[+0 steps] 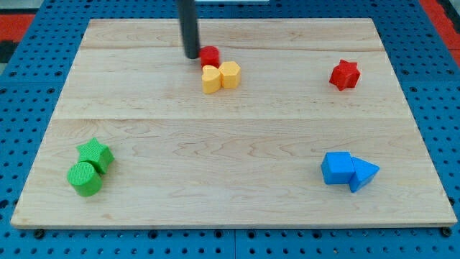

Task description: Push red circle into the red star

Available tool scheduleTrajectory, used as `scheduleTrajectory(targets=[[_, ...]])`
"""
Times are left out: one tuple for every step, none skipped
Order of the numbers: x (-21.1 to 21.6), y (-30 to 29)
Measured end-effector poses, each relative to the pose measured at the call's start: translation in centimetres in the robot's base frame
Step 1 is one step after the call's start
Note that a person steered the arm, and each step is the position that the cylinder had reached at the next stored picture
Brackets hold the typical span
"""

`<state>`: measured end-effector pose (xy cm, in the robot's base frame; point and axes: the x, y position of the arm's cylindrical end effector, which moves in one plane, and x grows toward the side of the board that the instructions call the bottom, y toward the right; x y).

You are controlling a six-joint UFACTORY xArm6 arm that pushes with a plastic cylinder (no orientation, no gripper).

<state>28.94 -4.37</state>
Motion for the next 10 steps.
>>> scheduleTrajectory(targets=[[-0.4, 6.1], [-0.6, 9.4], [-1.9, 7.7], [-1.9, 4.4], [-1.2, 3.4], [-0.3, 3.4], [0.5, 3.6], [0.8, 5.6], [0.9, 8.2], [0.9, 7.3]])
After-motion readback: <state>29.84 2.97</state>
